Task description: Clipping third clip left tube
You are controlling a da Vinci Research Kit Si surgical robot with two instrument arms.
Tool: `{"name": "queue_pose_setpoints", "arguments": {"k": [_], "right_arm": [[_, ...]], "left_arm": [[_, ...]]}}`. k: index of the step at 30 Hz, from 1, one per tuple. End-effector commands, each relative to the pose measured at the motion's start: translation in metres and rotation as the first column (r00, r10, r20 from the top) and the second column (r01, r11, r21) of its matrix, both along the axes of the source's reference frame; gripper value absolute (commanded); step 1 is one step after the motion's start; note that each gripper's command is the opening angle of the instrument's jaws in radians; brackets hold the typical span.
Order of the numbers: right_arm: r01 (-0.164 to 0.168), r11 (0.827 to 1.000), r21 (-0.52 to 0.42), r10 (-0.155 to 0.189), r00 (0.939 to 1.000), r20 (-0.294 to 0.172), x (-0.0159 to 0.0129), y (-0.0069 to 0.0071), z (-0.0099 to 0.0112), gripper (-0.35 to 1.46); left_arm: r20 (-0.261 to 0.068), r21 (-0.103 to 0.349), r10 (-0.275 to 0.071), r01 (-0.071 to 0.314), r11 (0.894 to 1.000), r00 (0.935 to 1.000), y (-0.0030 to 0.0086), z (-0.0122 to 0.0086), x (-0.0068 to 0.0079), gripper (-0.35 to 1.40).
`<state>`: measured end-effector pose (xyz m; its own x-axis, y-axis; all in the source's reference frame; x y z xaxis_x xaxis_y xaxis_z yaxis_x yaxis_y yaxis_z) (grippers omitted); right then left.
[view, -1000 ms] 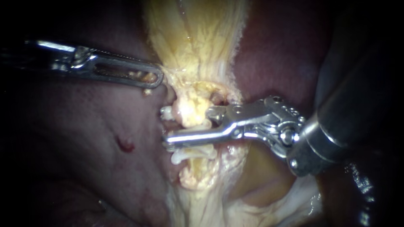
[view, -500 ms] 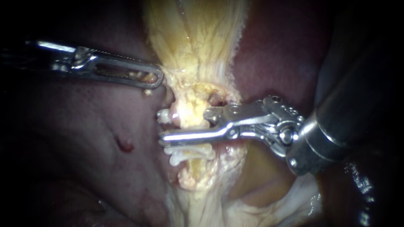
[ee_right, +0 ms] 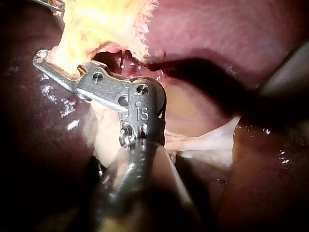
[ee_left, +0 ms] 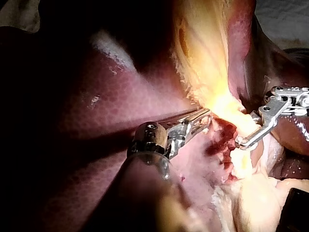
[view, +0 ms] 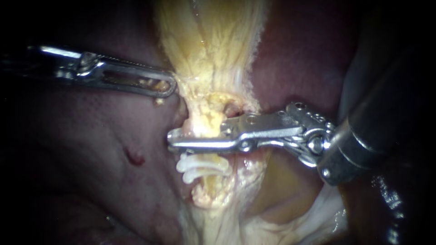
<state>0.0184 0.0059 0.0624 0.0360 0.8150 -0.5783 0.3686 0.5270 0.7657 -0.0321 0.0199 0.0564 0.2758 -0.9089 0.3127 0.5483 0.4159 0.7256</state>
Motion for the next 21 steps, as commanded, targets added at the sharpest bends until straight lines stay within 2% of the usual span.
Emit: {"name": "queue_pose_setpoints", "arguments": {"k": [1,6,10,21], "right_arm": [[0.006,1.0,-0.014,-0.006,0.9999,0.009,-0.0001,0.0003,-0.0002,-0.35],[-0.004,1.0,-0.018,0.005,0.9996,0.026,-0.0001,0.0004,-0.0002,-0.35],[0.015,0.999,-0.053,-0.012,0.9987,0.05,0.0002,0.0006,-0.0003,-0.35],[0.014,0.998,-0.054,-0.011,0.9986,0.051,0.0003,0.0005,-0.0001,-0.35]], "left_arm": [[0.0,0.0,0.0,0.0,1.0,1.0,0.0,0.0,0.0,-0.35],[0.0,0.0,0.0,0.0,1.0,1.0,0.0,0.0,0.0,-0.35],[0.0,0.0,0.0,0.0,1.0,1.0,0.0,0.0,0.0,-0.35],[0.0,0.0,0.0,0.0,1.0,1.0,0.0,0.0,0.0,-0.35]]}}
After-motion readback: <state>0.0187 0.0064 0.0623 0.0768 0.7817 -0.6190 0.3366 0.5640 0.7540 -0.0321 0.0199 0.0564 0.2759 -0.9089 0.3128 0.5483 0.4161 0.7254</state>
